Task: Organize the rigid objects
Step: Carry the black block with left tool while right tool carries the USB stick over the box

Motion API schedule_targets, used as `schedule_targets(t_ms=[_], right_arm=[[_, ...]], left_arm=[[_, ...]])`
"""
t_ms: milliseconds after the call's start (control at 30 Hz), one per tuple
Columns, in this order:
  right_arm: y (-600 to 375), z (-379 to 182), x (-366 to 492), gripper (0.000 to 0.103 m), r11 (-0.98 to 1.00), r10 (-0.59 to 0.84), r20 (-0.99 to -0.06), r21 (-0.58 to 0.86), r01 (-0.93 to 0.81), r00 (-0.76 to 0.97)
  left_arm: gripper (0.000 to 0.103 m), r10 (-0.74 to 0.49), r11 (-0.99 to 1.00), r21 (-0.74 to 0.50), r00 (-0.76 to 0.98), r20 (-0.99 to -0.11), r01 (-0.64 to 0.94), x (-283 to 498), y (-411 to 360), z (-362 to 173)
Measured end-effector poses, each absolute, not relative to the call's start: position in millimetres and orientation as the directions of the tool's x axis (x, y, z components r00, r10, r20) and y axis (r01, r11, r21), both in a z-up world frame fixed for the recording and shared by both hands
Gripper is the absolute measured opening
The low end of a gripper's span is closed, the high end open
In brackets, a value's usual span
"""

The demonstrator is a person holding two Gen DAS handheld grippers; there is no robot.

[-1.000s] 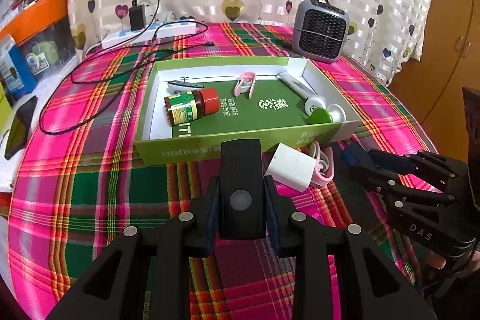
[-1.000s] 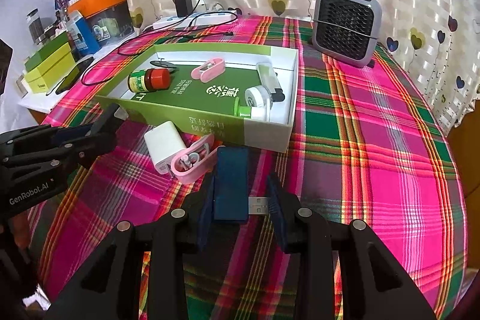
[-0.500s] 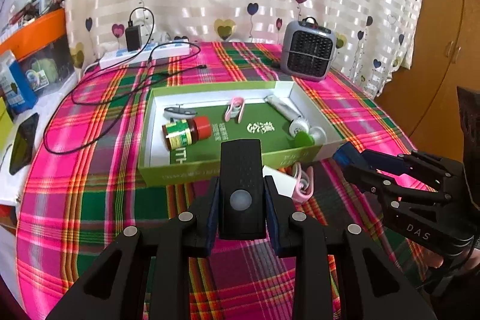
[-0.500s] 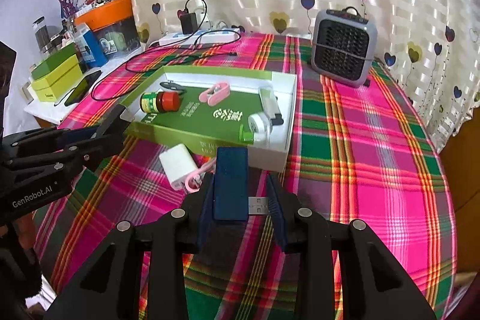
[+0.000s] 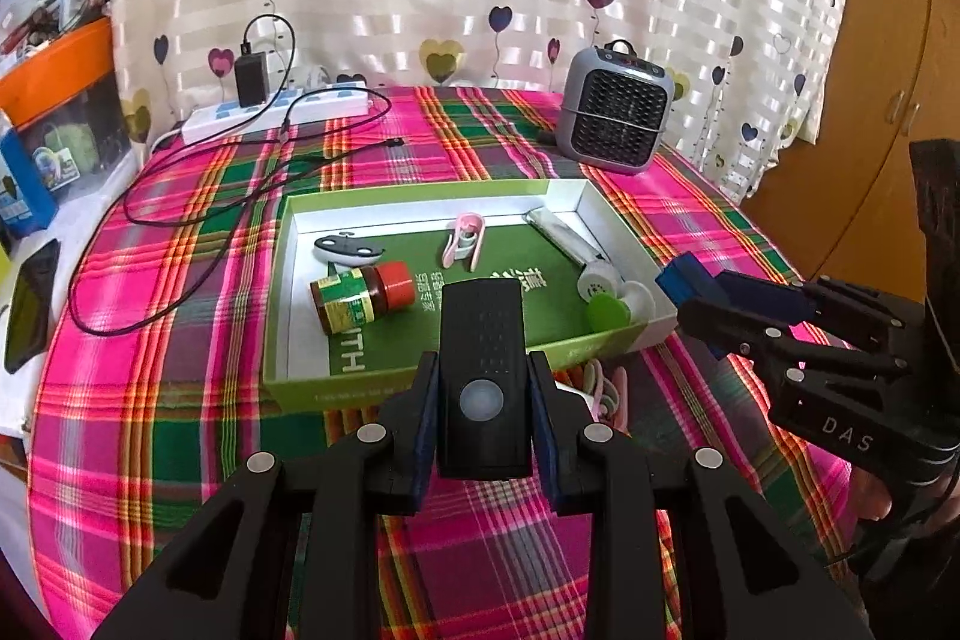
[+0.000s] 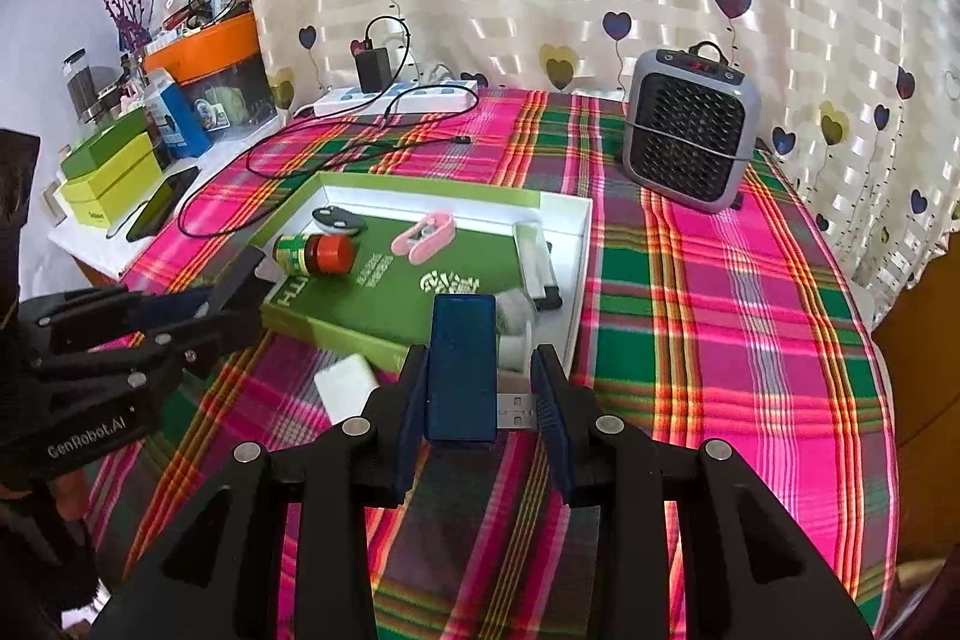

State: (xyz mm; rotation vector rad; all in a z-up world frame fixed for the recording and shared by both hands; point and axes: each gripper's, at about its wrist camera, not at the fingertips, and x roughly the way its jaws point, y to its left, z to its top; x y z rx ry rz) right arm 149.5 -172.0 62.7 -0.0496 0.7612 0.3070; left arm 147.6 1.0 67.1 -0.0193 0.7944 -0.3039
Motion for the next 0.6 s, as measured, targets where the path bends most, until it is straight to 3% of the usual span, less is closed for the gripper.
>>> schedule_targets(t_ms=[600], right_arm=[[-159, 63, 205, 0.035, 0.953, 0.250, -0.705, 0.060, -0.295, 0.664]], left_arm=[[0.026, -0.294, 0.952, -0.159, 0.636, -0.714, 0.263, 210, 2, 63]])
